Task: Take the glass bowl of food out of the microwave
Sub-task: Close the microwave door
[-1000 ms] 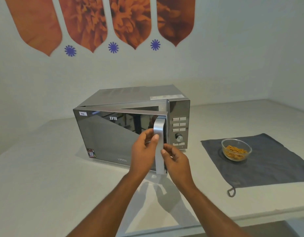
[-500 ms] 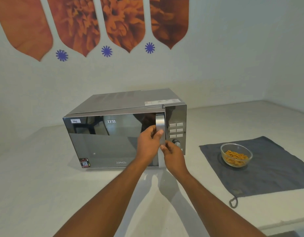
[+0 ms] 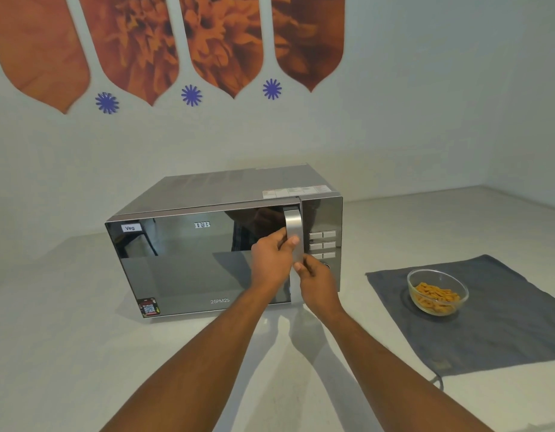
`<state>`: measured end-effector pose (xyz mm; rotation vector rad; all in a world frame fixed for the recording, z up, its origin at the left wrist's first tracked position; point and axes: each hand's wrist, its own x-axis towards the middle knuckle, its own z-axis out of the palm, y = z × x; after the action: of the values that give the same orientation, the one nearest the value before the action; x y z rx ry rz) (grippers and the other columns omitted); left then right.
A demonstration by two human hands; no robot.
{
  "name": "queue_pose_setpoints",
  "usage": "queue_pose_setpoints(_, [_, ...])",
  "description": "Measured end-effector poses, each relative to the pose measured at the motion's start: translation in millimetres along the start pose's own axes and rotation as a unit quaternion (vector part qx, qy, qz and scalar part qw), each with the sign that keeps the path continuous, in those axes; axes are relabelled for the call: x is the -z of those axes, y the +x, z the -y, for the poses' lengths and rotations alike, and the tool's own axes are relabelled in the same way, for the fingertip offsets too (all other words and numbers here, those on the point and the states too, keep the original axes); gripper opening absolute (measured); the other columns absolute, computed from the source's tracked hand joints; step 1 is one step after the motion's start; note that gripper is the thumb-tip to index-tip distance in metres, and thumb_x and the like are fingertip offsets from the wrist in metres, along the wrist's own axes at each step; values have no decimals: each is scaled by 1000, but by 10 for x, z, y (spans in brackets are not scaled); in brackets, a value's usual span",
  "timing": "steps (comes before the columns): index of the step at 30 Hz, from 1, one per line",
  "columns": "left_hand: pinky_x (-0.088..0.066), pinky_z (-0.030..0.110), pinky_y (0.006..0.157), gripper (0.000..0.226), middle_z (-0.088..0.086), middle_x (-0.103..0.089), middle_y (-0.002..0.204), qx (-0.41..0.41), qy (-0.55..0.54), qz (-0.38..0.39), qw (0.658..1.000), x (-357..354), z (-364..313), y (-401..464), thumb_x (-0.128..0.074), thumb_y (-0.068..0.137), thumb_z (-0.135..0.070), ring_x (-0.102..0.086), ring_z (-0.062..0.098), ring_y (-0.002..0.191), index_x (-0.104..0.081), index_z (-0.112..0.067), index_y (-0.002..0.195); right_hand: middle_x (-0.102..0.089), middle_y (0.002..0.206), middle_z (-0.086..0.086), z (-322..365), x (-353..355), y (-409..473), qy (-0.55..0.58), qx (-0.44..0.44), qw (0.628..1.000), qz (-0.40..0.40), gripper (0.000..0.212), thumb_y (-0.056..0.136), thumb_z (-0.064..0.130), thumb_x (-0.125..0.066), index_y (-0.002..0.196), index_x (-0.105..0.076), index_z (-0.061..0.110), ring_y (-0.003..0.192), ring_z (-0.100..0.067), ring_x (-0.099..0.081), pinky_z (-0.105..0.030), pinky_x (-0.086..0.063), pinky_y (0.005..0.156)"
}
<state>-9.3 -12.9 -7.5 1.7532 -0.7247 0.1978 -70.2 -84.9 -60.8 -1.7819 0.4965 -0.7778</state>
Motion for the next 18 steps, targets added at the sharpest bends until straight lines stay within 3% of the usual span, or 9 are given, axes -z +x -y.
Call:
queue_pose_setpoints(4, [-57,31,87,28,2,-75,103,9,1,-8,1000,-11,-15,25,-63,95,-27,-67,14,86,-71,-13,118,-70,101,-9,-5,-11,29,0,-3,1000,-3,23,102,21,-49,112,-65,7,91,-23,-63,-31,-51,88])
queue_pose_setpoints(9, [-59,37,88,28,5,-76,98,17,-1,-9,1000,-13,-35,39,-64,94,-26,-69,18,85,-72,-11,116,-70,96,-12,-25,-15,49,-4,7,1000,-5,22,102,19,-49,109,-66,6,85,-22,-62,-32,-52,84])
queue_pose_setpoints(18, [-53,20,83,27,0,-75,103,21,13,-10,1000,-37,-71,68,-62,95,-26,-61,3,76,-71,-12,116,-65,86,-4,-15,-35,120,-28,8,1000,-8,19,102,20,-50,102,-66,9,75,-16,-57,-24,-47,75])
